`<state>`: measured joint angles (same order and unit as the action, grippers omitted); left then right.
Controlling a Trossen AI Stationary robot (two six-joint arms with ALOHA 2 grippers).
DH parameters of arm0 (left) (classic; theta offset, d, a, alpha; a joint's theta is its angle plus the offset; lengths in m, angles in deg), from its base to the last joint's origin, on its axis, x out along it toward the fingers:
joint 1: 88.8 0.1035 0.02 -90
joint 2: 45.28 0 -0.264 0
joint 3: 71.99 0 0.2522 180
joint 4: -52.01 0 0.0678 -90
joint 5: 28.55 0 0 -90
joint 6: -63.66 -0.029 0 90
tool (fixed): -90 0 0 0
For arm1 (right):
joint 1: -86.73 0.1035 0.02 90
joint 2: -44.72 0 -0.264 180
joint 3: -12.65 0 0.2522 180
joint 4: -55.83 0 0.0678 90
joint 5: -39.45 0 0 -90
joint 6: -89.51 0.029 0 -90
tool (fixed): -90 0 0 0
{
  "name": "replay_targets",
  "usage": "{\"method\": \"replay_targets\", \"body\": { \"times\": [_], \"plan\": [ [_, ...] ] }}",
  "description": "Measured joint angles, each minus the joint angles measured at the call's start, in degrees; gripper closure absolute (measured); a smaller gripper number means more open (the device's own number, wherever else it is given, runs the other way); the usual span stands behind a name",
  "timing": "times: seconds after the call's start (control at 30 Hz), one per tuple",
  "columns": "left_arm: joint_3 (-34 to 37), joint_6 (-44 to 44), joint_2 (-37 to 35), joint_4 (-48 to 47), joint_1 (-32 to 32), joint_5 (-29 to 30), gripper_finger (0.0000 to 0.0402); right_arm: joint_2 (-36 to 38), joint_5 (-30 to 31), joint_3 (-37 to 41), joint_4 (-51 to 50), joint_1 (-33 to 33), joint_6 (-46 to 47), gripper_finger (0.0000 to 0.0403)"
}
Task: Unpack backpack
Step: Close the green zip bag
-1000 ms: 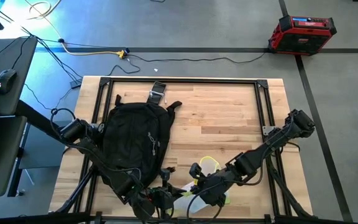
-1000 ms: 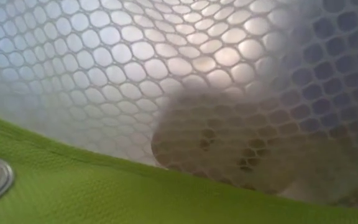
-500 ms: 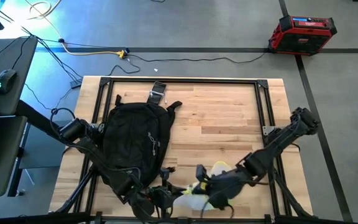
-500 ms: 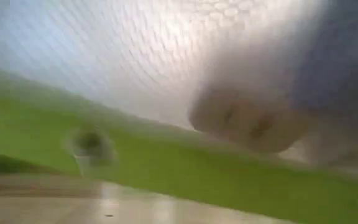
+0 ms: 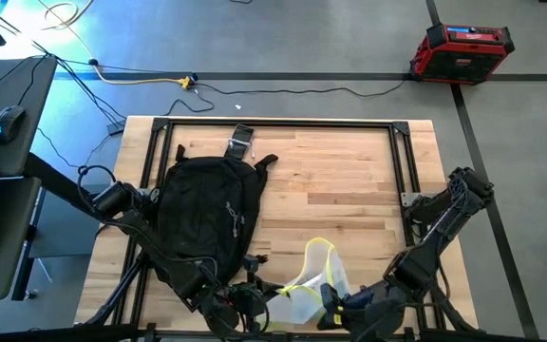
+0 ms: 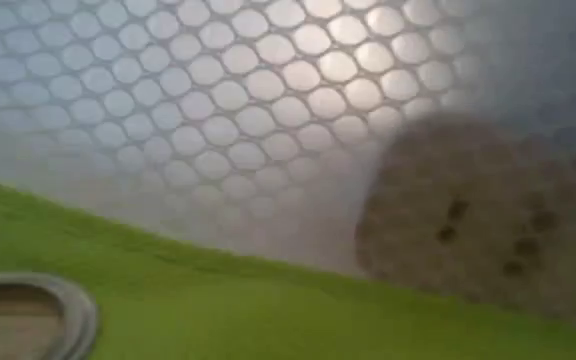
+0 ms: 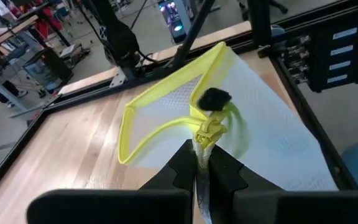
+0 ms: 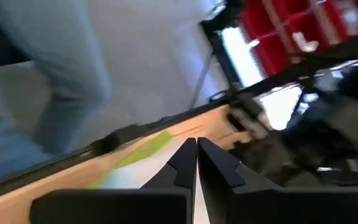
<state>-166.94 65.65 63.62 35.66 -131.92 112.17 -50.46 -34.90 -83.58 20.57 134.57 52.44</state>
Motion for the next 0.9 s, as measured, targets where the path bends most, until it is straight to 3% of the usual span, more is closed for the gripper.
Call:
{"method": "replay_targets", "body": {
  "times": [0.27, 0.43, 0.6, 0.77, 0.9],
  "plan": [
    [0.0, -2.0, 0.0, 2.1, -1.2, 1.1, 0.0402, -0.1, 6.5, 0.0, -1.0, -0.4, 5.4, 0.0402],
    [0.0, -2.2, 0.0, 2.4, -1.1, 1.5, 0.0402, -0.6, 6.1, 0.0, 2.7, -3.5, 14.0, 0.0392],
    [0.0, -2.2, 0.0, 2.5, -1.0, 1.8, 0.0402, -4.2, 5.9, 0.0, 3.9, -4.4, 15.6, 0.0317],
    [0.0, -2.1, 0.0, 2.4, -1.0, 1.8, 0.0402, -8.2, 11.1, 0.0, 8.4, -4.3, 14.5, 0.0221],
    [0.0, -1.8, 0.0, 2.4, -1.0, 1.9, 0.0402, -9.0, 15.7, 0.0, 10.2, -3.8, 15.7, 0.0196]
  ]
}}
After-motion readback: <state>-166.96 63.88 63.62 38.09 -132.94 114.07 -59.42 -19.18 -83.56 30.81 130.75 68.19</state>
